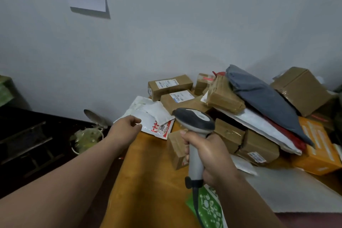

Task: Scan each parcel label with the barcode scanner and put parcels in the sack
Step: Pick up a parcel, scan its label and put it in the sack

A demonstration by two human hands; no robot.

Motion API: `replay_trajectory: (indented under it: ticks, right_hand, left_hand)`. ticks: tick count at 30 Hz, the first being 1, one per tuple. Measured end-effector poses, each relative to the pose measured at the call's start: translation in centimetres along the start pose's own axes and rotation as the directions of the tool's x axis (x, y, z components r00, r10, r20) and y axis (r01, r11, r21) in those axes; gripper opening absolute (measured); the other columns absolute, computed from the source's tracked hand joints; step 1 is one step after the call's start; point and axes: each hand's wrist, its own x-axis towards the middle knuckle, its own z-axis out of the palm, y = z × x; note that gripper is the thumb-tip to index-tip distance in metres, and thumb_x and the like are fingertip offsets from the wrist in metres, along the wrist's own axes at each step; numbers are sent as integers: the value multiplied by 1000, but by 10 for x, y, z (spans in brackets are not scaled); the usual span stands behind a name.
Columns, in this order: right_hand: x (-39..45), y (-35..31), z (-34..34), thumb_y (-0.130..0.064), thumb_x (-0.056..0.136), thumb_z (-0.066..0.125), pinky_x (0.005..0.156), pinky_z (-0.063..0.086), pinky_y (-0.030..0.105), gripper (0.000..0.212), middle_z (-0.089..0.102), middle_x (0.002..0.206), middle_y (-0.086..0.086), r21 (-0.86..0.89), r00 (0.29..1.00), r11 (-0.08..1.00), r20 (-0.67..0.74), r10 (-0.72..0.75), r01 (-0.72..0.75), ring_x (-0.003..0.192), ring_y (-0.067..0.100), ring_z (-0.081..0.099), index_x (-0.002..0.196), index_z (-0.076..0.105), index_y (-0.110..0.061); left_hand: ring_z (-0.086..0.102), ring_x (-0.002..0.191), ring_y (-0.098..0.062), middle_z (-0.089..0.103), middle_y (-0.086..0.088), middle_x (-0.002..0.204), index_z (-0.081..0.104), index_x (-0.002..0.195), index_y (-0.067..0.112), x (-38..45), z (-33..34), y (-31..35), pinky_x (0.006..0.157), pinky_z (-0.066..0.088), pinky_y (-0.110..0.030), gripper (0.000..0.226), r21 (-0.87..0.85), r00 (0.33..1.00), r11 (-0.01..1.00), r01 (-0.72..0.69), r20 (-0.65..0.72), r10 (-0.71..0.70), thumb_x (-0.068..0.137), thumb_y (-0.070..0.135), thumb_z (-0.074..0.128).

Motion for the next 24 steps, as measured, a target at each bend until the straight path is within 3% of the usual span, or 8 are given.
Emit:
replay_trajectory:
  ticks: [5,11,17,21,24]
  right_hand:
    - [38,-7,13,-24,83,78,58,47,33,23,59,61,7,3,997,997,-14,76,-76,56,19,54,82,67,-3]
    - [106,-1,29,-31,80,81,65,56,36,27,65,55,1,-36,990,992,-71,121,-124,57,16,62,83,69,-6]
    - [153,10,35,-28,84,77,75,57,39,18,67,53,-7,-99,985,983,-89,145,-153,50,8,64,81,69,-13]
    - [173,19,38,-30,85,76,68,56,33,19,68,54,-8,-115,976,972,-105,193,-205,49,6,65,88,67,-13]
    - [185,27,38,-29,85,75,65,53,31,19,67,54,-8,-123,970,966,-119,213,-227,51,6,65,89,66,-13]
  left_hand:
    - [61,104,-17,63,-1,123,57,136,18,47,13,1,82,49,-27,39,146,995,985,-90,44,85,98,26,58]
    - [50,127,-23,52,-3,141,51,142,23,102,23,0,102,45,-36,47,371,988,917,-149,82,128,96,29,60]
    - [36,139,-23,39,2,154,40,149,35,153,50,-15,110,39,-40,58,528,962,805,-269,186,200,95,30,60]
    - [18,150,-25,21,4,164,28,152,44,184,73,-23,122,22,-49,70,599,942,734,-321,281,183,92,31,63]
    - [1,154,-25,5,5,167,19,153,47,199,88,-30,122,3,-52,75,639,905,655,-404,383,185,93,41,62]
